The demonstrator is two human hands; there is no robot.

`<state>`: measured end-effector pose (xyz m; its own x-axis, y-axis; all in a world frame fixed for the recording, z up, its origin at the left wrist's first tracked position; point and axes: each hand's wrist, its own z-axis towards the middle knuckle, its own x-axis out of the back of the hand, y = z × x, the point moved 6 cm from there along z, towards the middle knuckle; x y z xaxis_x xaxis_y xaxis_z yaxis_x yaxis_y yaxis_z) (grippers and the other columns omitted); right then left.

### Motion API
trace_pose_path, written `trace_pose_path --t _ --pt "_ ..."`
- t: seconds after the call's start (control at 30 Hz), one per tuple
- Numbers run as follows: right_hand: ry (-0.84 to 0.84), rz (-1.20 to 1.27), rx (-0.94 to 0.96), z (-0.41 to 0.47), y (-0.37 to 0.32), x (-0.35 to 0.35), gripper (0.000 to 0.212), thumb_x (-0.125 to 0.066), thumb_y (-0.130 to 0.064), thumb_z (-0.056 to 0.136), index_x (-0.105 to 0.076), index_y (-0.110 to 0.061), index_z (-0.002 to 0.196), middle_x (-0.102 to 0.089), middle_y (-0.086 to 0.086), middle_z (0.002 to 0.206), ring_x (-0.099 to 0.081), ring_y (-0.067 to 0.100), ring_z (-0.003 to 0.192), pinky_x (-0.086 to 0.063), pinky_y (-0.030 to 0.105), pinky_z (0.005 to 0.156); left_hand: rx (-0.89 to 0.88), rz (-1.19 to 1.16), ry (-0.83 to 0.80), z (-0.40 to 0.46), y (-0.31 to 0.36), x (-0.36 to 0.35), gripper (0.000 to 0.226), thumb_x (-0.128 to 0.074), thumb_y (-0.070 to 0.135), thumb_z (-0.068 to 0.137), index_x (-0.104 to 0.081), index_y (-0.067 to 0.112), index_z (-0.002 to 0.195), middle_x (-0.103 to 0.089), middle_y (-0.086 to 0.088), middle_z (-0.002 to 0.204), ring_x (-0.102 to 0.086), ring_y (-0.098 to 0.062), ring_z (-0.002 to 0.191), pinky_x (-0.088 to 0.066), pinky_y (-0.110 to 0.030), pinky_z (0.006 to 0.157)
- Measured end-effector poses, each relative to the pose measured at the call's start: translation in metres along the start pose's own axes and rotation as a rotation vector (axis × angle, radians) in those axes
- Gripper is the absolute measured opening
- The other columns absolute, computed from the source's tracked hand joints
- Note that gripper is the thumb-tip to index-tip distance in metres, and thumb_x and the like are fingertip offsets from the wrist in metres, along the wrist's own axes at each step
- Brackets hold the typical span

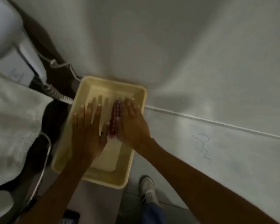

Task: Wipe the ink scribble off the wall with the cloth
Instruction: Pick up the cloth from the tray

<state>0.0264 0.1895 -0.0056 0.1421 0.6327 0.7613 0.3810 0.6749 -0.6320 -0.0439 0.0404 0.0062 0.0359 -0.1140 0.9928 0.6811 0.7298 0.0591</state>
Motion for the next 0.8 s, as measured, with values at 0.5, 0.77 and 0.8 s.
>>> trace_pose_path --t 0.5,0.77,0.8 --pt "0.126 0.082 0.099 0.012 0.000 -0.017 0.081 -0.051 0.000 0.089 -0.025 -0.009 0.166 -0.014 0.015 0.177 0.006 0.039 0.166 0.003 0.055 0.136 0.259 -0.142 0.018 -0.038 0.036 -0.017 0.067 -0.027 0.048 0.114 -0.016 0.018 0.172 -0.011 -0.013 0.180 -0.003 -0.035 0.167 -0.007 -0.055 0.135" --pt "0.118 0.055 -0.123 -0.190 0.158 0.024 0.096 -0.057 0.005 0.084 -0.010 -0.017 0.165 -0.003 0.001 0.176 0.021 0.014 0.164 -0.003 0.056 0.133 0.077 -0.155 -0.055 -0.106 0.171 -0.029 0.071 -0.028 0.053 0.111 -0.023 0.014 0.171 -0.011 -0.017 0.179 0.004 -0.032 0.167 0.004 -0.046 0.137" --pt "0.096 0.064 -0.202 -0.214 0.189 0.020 0.092 -0.054 0.004 0.085 -0.012 -0.018 0.164 -0.004 0.000 0.175 0.017 0.020 0.165 -0.003 0.057 0.134 0.038 -0.148 -0.084 -0.114 0.190 -0.040 0.071 -0.028 0.053 0.111 -0.021 0.015 0.171 -0.012 -0.017 0.179 0.003 -0.031 0.167 0.004 -0.047 0.137"
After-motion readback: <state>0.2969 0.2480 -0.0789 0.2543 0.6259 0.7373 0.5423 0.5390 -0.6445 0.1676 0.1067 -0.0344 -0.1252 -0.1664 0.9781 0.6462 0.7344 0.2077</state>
